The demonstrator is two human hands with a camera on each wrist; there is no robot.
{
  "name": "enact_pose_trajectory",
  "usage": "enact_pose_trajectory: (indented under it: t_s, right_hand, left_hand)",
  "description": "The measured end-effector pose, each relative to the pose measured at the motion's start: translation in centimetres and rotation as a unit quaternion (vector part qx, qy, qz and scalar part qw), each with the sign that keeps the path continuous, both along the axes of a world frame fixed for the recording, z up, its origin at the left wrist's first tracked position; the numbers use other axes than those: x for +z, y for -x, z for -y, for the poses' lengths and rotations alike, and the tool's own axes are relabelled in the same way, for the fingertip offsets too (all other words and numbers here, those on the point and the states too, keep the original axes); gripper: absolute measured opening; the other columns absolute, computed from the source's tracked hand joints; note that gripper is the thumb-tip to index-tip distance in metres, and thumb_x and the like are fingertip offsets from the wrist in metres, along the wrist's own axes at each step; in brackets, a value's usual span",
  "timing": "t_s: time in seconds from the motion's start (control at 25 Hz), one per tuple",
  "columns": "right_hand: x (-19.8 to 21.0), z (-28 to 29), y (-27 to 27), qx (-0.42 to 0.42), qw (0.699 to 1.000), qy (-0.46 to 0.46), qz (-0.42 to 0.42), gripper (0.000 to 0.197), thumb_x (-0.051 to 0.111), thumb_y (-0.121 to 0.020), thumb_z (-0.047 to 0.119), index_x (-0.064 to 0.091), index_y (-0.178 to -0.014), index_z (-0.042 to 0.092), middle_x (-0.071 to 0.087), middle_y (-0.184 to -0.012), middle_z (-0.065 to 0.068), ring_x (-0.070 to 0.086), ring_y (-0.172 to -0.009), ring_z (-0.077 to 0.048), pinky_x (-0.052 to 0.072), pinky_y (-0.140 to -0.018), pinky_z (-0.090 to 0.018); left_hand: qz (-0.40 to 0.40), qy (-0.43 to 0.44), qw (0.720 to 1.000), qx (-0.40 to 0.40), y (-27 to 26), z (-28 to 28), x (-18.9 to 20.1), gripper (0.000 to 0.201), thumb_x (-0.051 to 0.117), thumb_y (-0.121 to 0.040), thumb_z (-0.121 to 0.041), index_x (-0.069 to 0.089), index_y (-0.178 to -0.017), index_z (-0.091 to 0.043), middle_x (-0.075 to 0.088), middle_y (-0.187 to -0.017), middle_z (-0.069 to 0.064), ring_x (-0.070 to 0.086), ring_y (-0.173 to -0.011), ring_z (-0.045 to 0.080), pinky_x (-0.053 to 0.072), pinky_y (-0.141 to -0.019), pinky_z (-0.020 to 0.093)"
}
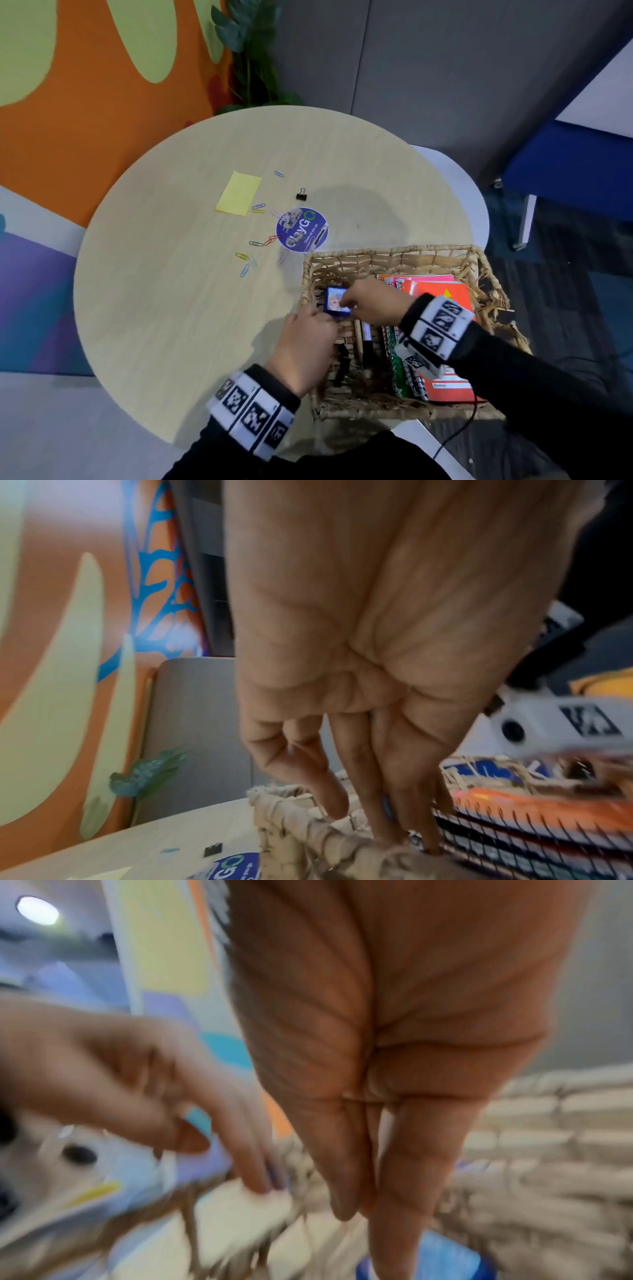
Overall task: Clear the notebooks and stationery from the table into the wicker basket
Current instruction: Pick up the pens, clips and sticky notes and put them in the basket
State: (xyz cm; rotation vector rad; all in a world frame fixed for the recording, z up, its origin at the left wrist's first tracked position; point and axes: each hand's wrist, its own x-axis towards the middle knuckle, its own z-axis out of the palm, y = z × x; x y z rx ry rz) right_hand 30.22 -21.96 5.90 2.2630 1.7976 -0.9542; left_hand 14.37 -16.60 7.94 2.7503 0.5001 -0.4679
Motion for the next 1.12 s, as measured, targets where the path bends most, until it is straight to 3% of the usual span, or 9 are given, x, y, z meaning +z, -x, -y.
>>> enact_pose_trajectory:
  t_s: [0.12,0.4,0.48,0.6,0.76,0.88,0.96,1.04,1.12]
  right_hand:
    - [2.4,3.5,-2.1,-0.111,0.987,-0.104,-0.050,0.026,0.059,-0.085,0.009,0.068,-0.109,0.009,0.072,-0.107,-0.008,0.066,-0.098,-0.021,0.053,-0.085,-0.032]
    - [2.7,9.1,-1.4,-0.187,0.968,-0.125,-0.107,0.025,0.062,-0.088,0.017,0.067,-0.113,0.016,0.069,-0.100,0.006,0.058,-0.080,0.009,0.044,-0.068,0.001]
    - [2.2,9.2,-1.0,-0.194,0.965,-0.132,-0.119,0.024,0.063,-0.088,0.016,0.068,-0.111,0.018,0.066,-0.092,0.015,0.057,-0.075,0.019,0.042,-0.068,0.005]
    - [2.8,8.5,-0.7,-0.214,0.953,-0.161,-0.138,0.020,0.064,-0.087,0.015,0.070,-0.104,0.023,0.067,-0.088,0.020,0.056,-0.090,0.022,0.048,-0.073,-0.004]
    - [5.9,4.0,0.1,-0.283,0.901,-0.246,-0.216,0.013,0.063,-0.087,0.009,0.071,-0.093,0.017,0.077,-0.086,0.006,0.070,-0.082,-0.001,0.055,-0.077,-0.020]
    - [7.6,-2.2,1.6,-0.377,0.802,-0.287,-0.364,0.016,0.057,-0.088,-0.002,0.068,-0.086,0.009,0.072,-0.082,-0.011,0.068,-0.071,-0.017,0.058,-0.070,-0.023]
    - [7.1,-6.9,3.3,-0.413,0.774,-0.279,-0.390,0.017,0.056,-0.088,-0.004,0.064,-0.082,0.009,0.065,-0.076,-0.011,0.065,-0.065,-0.019,0.058,-0.066,-0.022]
    - [4.7,-11.3,5.0,-0.421,0.792,-0.251,-0.365,0.015,0.054,-0.087,-0.004,0.062,-0.083,0.009,0.061,-0.071,-0.007,0.063,-0.064,-0.021,0.059,-0.070,-0.032]
    - [1.5,-14.5,6.3,-0.398,0.843,-0.217,-0.288,0.016,0.053,-0.085,-0.002,0.060,-0.081,0.013,0.061,-0.070,-0.004,0.066,-0.070,-0.029,0.059,-0.079,-0.045]
  left_hand:
    - [-0.123,-0.066,0.986,-0.088,-2.8,1.3,-0.2,0.029,0.050,-0.091,-0.010,0.060,-0.118,-0.011,0.059,-0.129,0.008,0.039,-0.128,0.030,0.033,-0.103,0.047]
    - [-0.356,-0.071,0.917,-0.164,-5.9,2.6,-2.5,0.033,0.052,-0.096,-0.026,0.056,-0.125,-0.011,0.051,-0.137,0.009,0.037,-0.133,0.028,0.020,-0.113,0.048]
    - [-0.315,-0.050,0.935,-0.152,-5.6,2.1,-2.2,0.028,0.049,-0.096,-0.016,0.058,-0.121,-0.007,0.056,-0.130,0.014,0.046,-0.125,0.032,0.034,-0.104,0.045]
    - [-0.023,0.095,0.995,0.001,-4.3,-0.3,-0.3,0.025,0.044,-0.094,-0.010,0.063,-0.110,-0.008,0.067,-0.111,0.014,0.062,-0.105,0.031,0.049,-0.082,0.035]
    - [0.249,0.130,0.911,0.302,-0.5,-9.2,-1.3,0.017,0.054,-0.090,-0.012,0.069,-0.099,-0.014,0.074,-0.097,0.003,0.067,-0.086,0.017,0.048,-0.078,0.024]
    - [0.177,0.087,0.885,0.421,1.5,-15.7,-6.1,0.013,0.059,-0.087,-0.014,0.069,-0.095,-0.010,0.074,-0.099,0.010,0.068,-0.094,0.028,0.051,-0.084,0.032]
    - [0.113,0.103,0.885,0.441,1.4,-17.5,-8.3,0.014,0.062,-0.086,-0.019,0.068,-0.094,-0.009,0.073,-0.100,0.012,0.066,-0.098,0.030,0.049,-0.084,0.032]
    - [0.097,0.123,0.886,0.437,0.7,-18.3,-9.4,0.016,0.065,-0.083,-0.022,0.067,-0.089,-0.007,0.072,-0.097,0.013,0.065,-0.095,0.031,0.049,-0.082,0.032]
    - [0.073,0.128,0.901,0.409,-0.2,-18.8,-10.0,0.018,0.065,-0.082,-0.021,0.066,-0.086,-0.003,0.070,-0.096,0.016,0.064,-0.093,0.034,0.051,-0.079,0.035]
